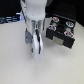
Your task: Open the kcup holder, insert the kcup into the holder, and close the kcup holder
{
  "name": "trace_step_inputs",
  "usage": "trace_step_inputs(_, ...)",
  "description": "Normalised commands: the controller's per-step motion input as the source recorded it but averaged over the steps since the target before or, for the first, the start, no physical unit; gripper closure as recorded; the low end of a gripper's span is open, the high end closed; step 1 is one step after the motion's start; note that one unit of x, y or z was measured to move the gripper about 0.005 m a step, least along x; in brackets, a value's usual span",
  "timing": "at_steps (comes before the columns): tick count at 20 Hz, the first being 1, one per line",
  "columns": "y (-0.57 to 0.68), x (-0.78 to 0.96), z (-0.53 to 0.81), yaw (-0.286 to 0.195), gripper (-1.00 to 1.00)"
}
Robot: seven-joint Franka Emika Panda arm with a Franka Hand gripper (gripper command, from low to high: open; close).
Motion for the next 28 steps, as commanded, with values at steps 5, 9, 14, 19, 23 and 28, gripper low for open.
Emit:
trace_step_inputs(5, 0.40, 0.08, 0.86, -0.030, 1.00)
trace_step_inputs(9, 0.43, 0.08, 0.81, 0.002, 1.00)
trace_step_inputs(14, 0.59, 0.04, 0.72, 0.011, 1.00)
trace_step_inputs(19, 0.64, 0.00, 0.62, 0.014, 1.00)
trace_step_inputs(23, 0.67, 0.04, 0.50, 0.008, 1.00)
trace_step_inputs(28, 0.67, 0.04, 0.35, 0.017, 1.00)
